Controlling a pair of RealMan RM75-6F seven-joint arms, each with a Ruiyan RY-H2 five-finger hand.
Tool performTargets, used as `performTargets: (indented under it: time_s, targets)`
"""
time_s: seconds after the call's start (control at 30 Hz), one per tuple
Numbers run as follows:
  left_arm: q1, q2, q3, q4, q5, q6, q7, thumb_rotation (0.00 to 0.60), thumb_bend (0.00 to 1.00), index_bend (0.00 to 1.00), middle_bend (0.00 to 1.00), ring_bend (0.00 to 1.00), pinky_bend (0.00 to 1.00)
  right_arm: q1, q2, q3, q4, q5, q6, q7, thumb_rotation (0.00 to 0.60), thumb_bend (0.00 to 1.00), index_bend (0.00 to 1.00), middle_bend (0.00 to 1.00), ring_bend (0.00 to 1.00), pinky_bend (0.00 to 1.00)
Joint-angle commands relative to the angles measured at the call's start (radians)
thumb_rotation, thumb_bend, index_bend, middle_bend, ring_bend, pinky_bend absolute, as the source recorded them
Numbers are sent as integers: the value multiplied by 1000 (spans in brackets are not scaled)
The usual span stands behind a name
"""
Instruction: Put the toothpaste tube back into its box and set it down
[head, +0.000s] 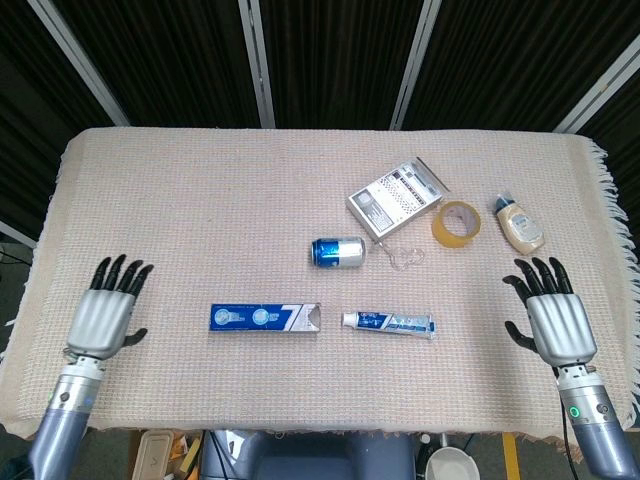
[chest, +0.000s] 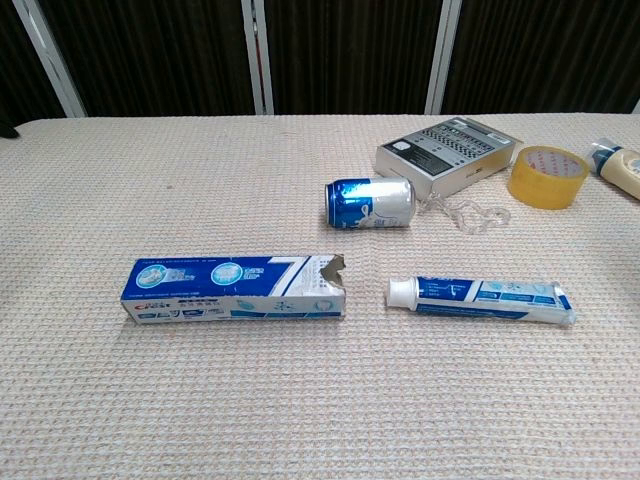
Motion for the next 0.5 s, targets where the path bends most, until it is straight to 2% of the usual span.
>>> performTargets:
  time_s: [0.03, 0.2, 0.4, 0.5]
  targets:
    - [-80, -188, -22, 76, -100, -15, 158, 600, 8, 135, 126, 43, 0, 3, 5, 3, 0, 3, -6, 3, 600, 271, 291, 142, 85, 0]
    - [-95, -267, -1, 114, -106, 6, 191, 600, 8, 144, 126, 43, 0, 12, -2, 4, 7, 10, -23, 1, 600, 271, 291, 142, 85, 0]
    - [-103, -301, 14, 132, -98, 23, 193, 600, 9, 164, 143, 48, 0, 20, -12, 5, 11, 19, -37, -11, 600, 271, 291, 142, 85, 0]
    - [-106, -312, 24, 146, -80, 36, 196, 600, 41, 189, 164, 59, 4, 24, -12, 6, 9, 23, -43, -20, 600, 271, 291, 142, 85, 0]
